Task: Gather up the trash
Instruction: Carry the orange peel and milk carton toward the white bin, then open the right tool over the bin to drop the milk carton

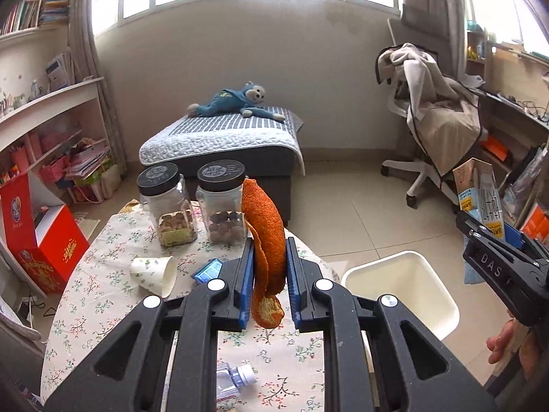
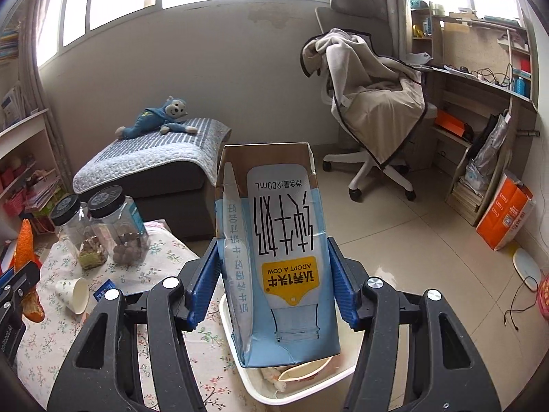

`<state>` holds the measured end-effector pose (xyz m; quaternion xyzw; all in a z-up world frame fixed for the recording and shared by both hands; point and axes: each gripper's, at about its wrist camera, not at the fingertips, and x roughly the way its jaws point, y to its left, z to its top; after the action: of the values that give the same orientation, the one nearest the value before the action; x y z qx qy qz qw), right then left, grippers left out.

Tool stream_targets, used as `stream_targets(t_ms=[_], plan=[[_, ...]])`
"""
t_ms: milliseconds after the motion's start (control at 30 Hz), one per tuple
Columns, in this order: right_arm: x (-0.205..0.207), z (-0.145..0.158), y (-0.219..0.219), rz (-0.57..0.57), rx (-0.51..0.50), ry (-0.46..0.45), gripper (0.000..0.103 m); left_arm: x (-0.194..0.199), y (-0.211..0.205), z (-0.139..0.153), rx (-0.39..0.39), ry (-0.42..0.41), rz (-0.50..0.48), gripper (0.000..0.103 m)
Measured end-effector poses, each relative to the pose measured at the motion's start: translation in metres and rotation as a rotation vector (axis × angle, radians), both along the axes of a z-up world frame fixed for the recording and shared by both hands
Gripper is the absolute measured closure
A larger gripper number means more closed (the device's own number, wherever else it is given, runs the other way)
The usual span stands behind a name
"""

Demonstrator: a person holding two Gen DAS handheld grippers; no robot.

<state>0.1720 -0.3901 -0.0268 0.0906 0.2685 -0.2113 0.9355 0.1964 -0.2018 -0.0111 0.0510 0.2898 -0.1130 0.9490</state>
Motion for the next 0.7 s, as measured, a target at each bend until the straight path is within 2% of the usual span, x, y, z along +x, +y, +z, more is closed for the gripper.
stream_targets(t_ms=[200, 267, 300, 333, 500, 600, 700], plan=[[-0.001, -0.005, -0.036, -0.076, 0.025, 0.019, 0.045, -0.001, -0.044, -0.002, 0.019, -0.005, -0.077, 0.085], [-0.006, -0.006, -0.047, -0.130, 0.013, 0.024, 0.034, 0.000, -0.059, -0.002, 0.020, -0.003, -0.104, 0.085], [-0.010, -0.006, -0.054, -0.168, 0.006, 0.018, 0.023, 0.001, -0.067, -0.002, 0.019, -0.002, -0.118, 0.085], [-0.015, -0.005, -0.062, -0.205, 0.004, 0.006, 0.019, 0.002, -0.075, -0.002, 0.019, -0.002, -0.129, 0.086], [-0.035, -0.005, -0.102, -0.327, 0.051, -0.003, 0.013, 0.004, -0.113, -0.006, 0.019, 0.007, -0.190, 0.085], [-0.044, -0.007, -0.117, -0.378, 0.053, -0.005, 0.013, 0.003, -0.135, -0.008, 0.018, 0.013, -0.226, 0.085], [-0.054, -0.006, -0.128, -0.436, 0.048, -0.013, 0.007, 0.002, -0.153, -0.010, 0.016, 0.021, -0.251, 0.085]])
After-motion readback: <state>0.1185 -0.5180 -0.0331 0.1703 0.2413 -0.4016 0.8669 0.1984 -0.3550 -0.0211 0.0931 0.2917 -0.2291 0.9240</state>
